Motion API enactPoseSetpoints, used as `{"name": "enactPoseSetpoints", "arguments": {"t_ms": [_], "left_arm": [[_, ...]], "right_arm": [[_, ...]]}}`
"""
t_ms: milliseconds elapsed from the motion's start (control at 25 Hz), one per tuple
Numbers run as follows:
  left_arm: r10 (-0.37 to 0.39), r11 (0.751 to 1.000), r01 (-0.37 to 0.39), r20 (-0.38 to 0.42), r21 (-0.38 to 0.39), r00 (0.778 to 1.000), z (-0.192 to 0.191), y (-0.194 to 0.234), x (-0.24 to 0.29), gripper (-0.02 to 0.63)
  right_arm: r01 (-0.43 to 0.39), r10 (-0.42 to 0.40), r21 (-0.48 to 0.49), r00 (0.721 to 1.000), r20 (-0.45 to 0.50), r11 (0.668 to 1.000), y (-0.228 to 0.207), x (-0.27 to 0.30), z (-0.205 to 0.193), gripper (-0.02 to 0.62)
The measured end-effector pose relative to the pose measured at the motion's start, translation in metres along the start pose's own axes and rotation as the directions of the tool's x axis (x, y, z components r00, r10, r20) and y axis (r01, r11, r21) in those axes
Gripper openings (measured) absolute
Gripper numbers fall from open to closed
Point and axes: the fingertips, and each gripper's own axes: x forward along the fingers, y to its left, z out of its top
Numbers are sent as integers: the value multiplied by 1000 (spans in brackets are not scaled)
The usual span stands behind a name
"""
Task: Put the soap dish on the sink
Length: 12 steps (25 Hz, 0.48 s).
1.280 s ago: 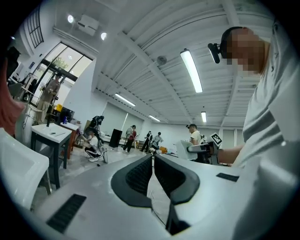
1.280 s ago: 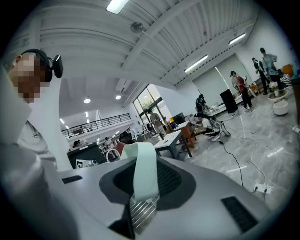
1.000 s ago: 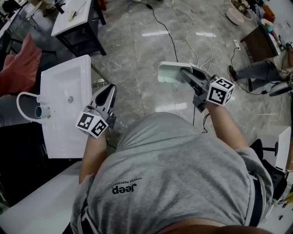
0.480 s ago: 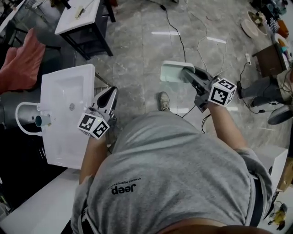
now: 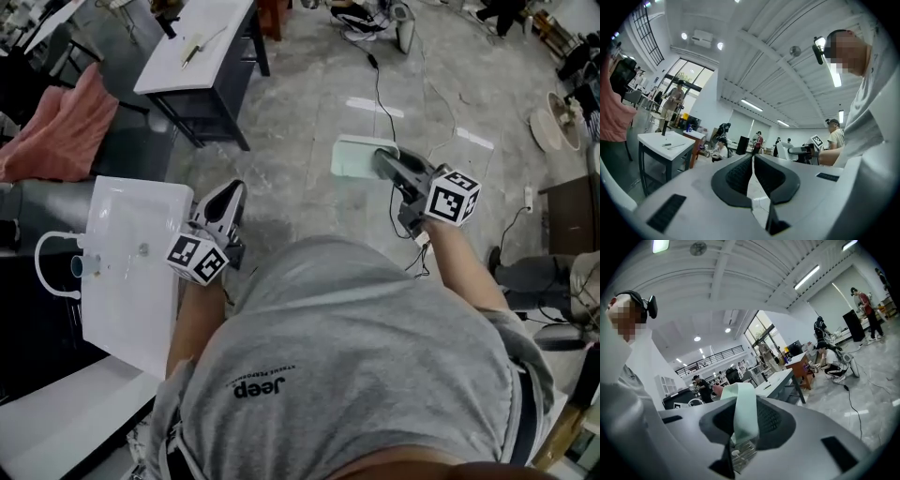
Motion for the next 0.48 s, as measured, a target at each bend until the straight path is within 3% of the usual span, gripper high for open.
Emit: {"name": "enactPoseSetpoints", "arguments": {"t_ms": [200,480], "left_arm": [[19,1000,-20,5,16,1000,15,23,34,26],[-42,999,42,-15,13,999,27,92,48,27]], "right_arm": [[-24,24,2,999,-29,1000,-27,31,18,129],[47,-46,25,998,-41,999,-33,89,26,129]]}}
